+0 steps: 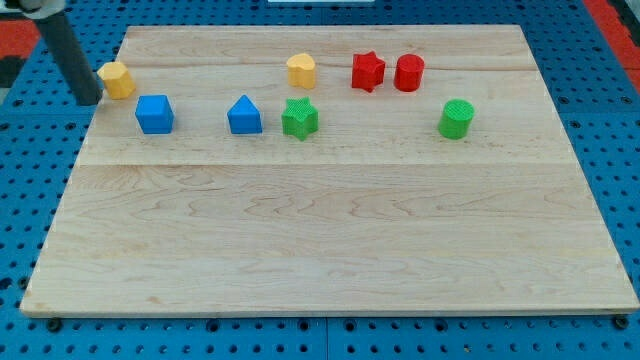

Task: Slide the yellow hexagon to the top left

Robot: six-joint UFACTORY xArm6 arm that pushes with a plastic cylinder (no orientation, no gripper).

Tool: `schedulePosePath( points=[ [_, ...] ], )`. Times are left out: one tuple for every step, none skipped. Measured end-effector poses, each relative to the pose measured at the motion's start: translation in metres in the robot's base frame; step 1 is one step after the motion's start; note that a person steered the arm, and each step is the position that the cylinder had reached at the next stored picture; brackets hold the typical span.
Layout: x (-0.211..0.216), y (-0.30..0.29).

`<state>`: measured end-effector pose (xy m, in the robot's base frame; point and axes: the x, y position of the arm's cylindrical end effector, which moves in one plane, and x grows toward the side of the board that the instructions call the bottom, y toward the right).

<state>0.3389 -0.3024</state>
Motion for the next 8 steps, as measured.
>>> schedulePosePath(
  points=[
    [-0.007,0.019],
    [-0.018,0.090],
    [-0.023,0.074],
    [-0.019,0.049],
    [-0.018,0.021],
    [-0.028,-0.001],
    [-0.043,0.048],
    [-0.073,0.077]
  ],
)
